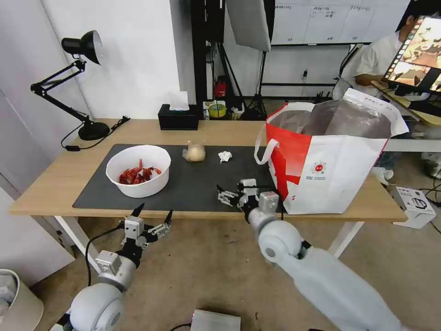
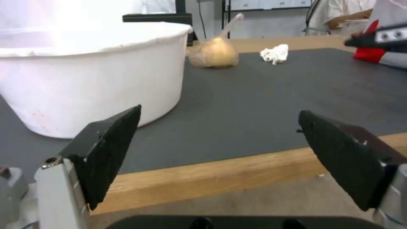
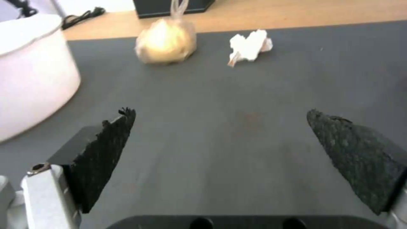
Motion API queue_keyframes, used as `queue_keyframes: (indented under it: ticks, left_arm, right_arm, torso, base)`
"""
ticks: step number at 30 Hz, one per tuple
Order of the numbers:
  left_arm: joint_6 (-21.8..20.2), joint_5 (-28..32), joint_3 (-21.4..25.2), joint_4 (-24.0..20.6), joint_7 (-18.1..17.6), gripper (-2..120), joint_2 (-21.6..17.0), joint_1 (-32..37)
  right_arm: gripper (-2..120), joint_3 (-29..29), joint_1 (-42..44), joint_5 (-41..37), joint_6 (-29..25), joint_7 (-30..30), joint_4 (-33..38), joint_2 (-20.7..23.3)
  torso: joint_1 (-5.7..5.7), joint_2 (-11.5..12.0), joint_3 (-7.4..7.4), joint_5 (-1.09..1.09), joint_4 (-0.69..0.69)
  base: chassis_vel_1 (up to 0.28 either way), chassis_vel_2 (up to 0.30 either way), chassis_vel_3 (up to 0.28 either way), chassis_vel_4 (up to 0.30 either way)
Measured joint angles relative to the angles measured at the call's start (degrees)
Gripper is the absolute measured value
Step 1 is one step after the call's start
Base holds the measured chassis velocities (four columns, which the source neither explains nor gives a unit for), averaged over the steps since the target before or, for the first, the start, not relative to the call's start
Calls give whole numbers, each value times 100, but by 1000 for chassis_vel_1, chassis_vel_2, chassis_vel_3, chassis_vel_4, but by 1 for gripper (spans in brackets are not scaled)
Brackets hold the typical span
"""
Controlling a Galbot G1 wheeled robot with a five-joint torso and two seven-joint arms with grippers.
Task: Pick up the trash from the table and place it into the takeout bag.
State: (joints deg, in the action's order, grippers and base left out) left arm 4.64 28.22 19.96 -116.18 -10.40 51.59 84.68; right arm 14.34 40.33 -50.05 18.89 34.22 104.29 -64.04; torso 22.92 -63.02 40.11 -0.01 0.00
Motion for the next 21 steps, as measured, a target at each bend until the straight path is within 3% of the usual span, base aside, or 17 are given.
queue_keyframes:
  ticks: [8, 21]
  left_arm:
    - [20, -27, 30, 4, 0, 100, 27, 41]
    - [97, -53, 105, -52, 42, 100, 26, 102]
  right_arm:
    - [100, 241, -620, -307, 319, 865, -535, -588]
    - [100, 365, -1266, -358, 497, 1695, -1566, -1529]
  torso:
    - [0, 0, 0, 0, 0]
    - [0, 0, 0, 0, 1]
  base:
    - [0, 0, 0, 0]
    - [0, 0, 0, 0]
